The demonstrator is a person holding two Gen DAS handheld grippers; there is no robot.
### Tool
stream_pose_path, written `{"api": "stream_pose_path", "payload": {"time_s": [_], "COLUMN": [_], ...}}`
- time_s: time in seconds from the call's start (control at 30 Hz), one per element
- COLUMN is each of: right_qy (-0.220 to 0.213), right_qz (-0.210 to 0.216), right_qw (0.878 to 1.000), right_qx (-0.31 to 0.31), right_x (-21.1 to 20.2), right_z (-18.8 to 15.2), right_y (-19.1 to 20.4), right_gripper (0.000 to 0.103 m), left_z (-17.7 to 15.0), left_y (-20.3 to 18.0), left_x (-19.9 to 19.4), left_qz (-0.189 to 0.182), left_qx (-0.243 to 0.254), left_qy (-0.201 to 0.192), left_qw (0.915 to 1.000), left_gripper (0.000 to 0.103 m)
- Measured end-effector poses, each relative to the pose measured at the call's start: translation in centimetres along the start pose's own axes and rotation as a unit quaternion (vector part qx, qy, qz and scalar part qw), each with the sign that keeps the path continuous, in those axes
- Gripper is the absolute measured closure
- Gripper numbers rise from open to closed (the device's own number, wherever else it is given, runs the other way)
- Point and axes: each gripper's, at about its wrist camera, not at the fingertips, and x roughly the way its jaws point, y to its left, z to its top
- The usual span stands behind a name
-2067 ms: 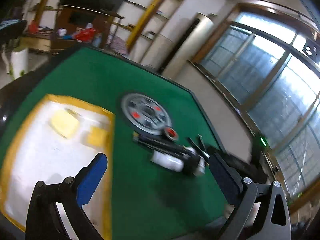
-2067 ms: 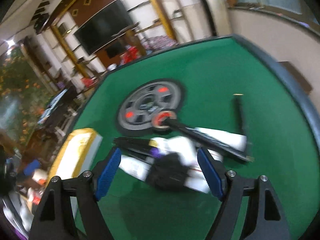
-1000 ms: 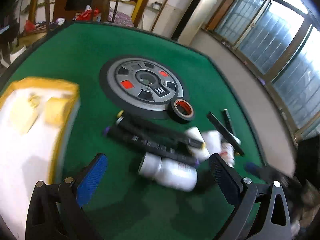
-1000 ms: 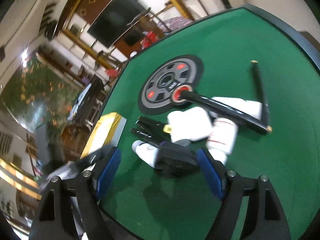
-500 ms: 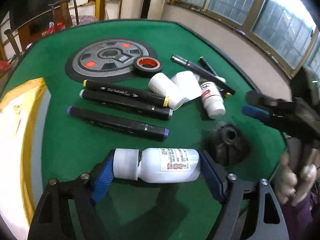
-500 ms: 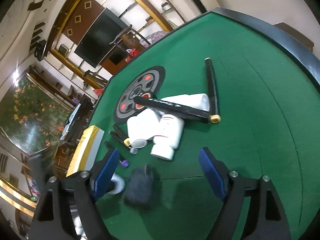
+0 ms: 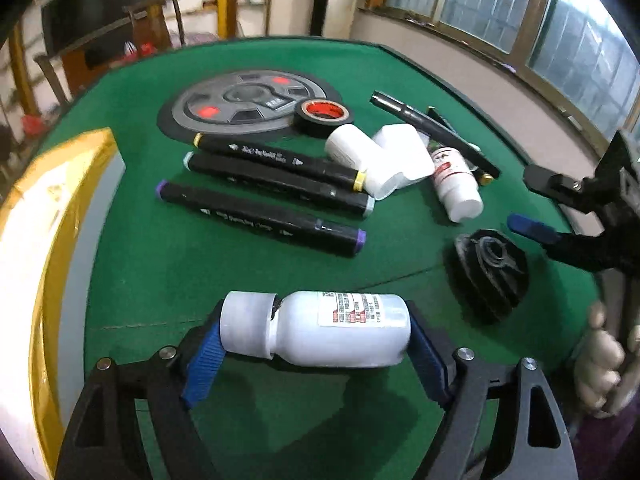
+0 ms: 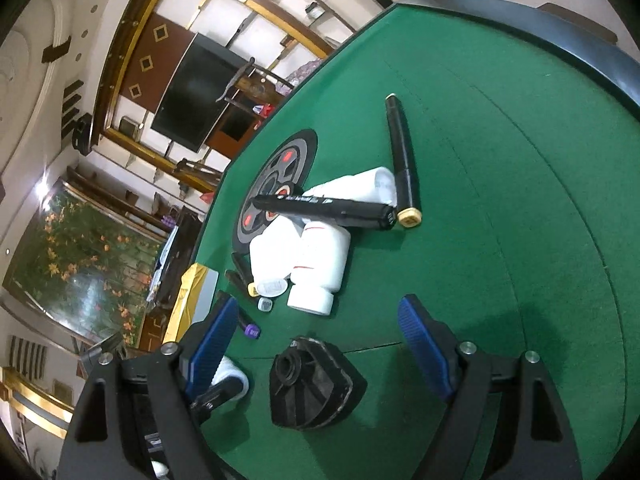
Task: Organize rigid objects
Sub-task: 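Grasp the black fan-shaped part with the right tool, then carry the white bottle and black part into the tray and open both tools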
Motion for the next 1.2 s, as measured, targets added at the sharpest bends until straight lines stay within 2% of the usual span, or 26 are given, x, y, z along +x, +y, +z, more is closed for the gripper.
{"api": "stream_pose_path", "payload": {"time_s": [0.03, 0.1, 0.23, 0.3, 0.33, 0.47, 0.53, 0.63, 0.67, 0.7, 0.73, 0.83, 0.97, 1.03, 1.1, 1.2], "right_qy": [0.003, 0.008, 0.022, 0.031, 0.035, 0.061, 0.059, 0.063, 0.066, 0.065, 0.061, 0.067, 0.06, 0.053, 0.052, 0.069], "right_qz": [-0.002, -0.005, -0.017, -0.058, -0.087, -0.128, -0.17, -0.223, -0.238, -0.254, -0.268, -0.255, -0.22, -0.186, -0.156, -0.087], "right_qw": [1.0, 1.0, 1.0, 0.996, 0.991, 0.974, 0.959, 0.938, 0.931, 0.924, 0.918, 0.926, 0.941, 0.949, 0.952, 0.959], "right_qx": [-0.002, -0.006, -0.014, -0.054, -0.093, -0.179, -0.218, -0.259, -0.269, -0.277, -0.284, -0.272, -0.251, -0.25, -0.257, -0.262], "right_x": [0.2, 0.4, 0.8, 0.9, 1.1, 2.2, 3.2, 4.9, 5.2, 5.4, 5.5, 5.0, 3.7, 3.1, 3.0, 4.0], "right_z": [0.0, 0.0, -0.1, -0.7, -1.4, -4.3, -5.4, -6.4, -6.7, -6.9, -7.0, -6.8, -6.2, -6.0, -5.6, -4.9], "right_y": [0.1, 0.2, 0.6, 1.9, 3.3, 7.0, 8.5, 9.6, 9.8, 9.9, 10.0, 9.6, 10.4, 12.4, 14.5, 18.5], "right_gripper": [0.021, 0.021, 0.021, 0.021, 0.021, 0.021, 0.021, 0.021, 0.023, 0.034, 0.037, 0.037, 0.037, 0.037, 0.037, 0.037], "left_z": [-0.1, -0.3, -0.6, -0.8, -0.8, -1.6, -2.1, -2.4, -2.5, -2.6, -2.7, -3.0, -3.0, -2.5, -1.9, -0.5], "left_y": [-0.3, -0.2, 0.7, 1.5, 1.8, 3.4, 4.5, 6.3, 7.1, 8.0, 8.8, 12.0, 17.0, 19.4, 21.9, 24.7], "left_x": [-0.1, -0.9, -3.1, -4.7, -5.4, -8.5, -9.6, -11.3, -11.9, -12.7, -13.3, -14.5, -14.2, -13.7, -12.7, -10.2], "left_qz": [0.005, -0.019, -0.043, -0.064, -0.071, -0.095, -0.106, -0.099, -0.094, -0.088, -0.082, -0.044, 0.018, 0.04, 0.046, 0.056], "left_qx": [0.007, -0.009, -0.032, -0.047, -0.053, -0.074, -0.087, -0.101, -0.105, -0.111, -0.116, -0.125, -0.147, -0.163, -0.181, -0.209], "left_qy": [-0.002, -0.023, -0.044, -0.057, -0.063, -0.09, -0.097, -0.112, -0.118, -0.126, -0.134, -0.151, -0.138, -0.123, -0.106, -0.071], "left_qw": [1.0, 0.9995, 0.9976, 0.9952, 0.9941, 0.9887, 0.9858, 0.9836, 0.9829, 0.9818, 0.9808, 0.9797, 0.9793, 0.978, 0.9767, 0.9737], "left_gripper": [0.019, 0.019, 0.019, 0.019, 0.019, 0.019, 0.019, 0.019, 0.019, 0.019, 0.019, 0.019, 0.019, 0.019, 0.019, 0.019]}}
